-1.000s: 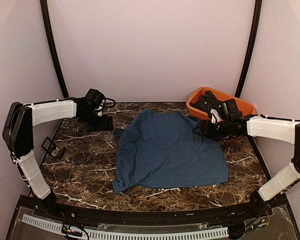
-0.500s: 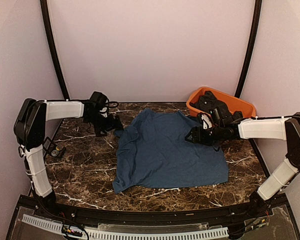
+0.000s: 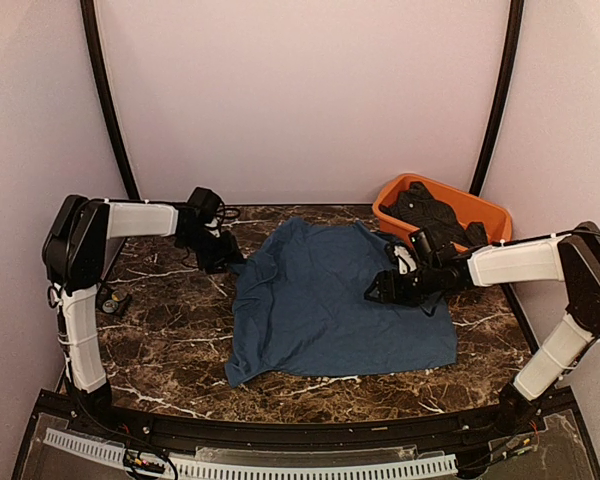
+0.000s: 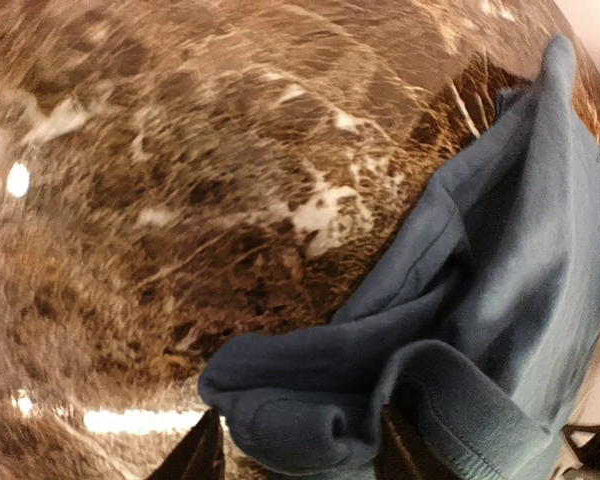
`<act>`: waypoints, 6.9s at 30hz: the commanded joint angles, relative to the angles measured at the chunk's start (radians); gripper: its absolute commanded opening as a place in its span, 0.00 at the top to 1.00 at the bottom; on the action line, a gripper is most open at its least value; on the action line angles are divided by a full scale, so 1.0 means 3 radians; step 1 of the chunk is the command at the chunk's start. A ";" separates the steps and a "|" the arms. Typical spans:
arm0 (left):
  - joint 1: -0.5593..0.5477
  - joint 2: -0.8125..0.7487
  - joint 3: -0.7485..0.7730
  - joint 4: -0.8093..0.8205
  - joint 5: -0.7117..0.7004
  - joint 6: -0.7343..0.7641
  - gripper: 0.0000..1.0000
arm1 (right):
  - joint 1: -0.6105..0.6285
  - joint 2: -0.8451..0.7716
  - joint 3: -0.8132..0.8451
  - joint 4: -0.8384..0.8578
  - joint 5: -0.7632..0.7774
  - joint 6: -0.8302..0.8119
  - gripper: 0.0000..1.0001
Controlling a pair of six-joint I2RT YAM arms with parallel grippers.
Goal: Pin the brooch onto the clothing
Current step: Smooth out the flattened clothing at the center of the board, then pick up the flattened clothing from the center of the board.
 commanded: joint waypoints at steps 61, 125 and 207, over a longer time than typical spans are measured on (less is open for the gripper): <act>-0.0182 -0.0346 -0.0048 0.0160 0.0318 0.2119 0.27 | 0.0125 0.0351 -0.0191 -0.0009 -0.0427 0.0271 0.42; -0.0379 -0.2189 -0.1552 -0.1399 -0.1836 0.0124 0.99 | 0.0074 0.0292 -0.0102 -0.0161 -0.0432 0.0106 0.42; -0.1107 -0.0146 -0.0629 -0.1113 -0.1615 0.3860 0.99 | 0.0217 0.0743 0.0797 -0.2082 0.0827 -0.3073 0.83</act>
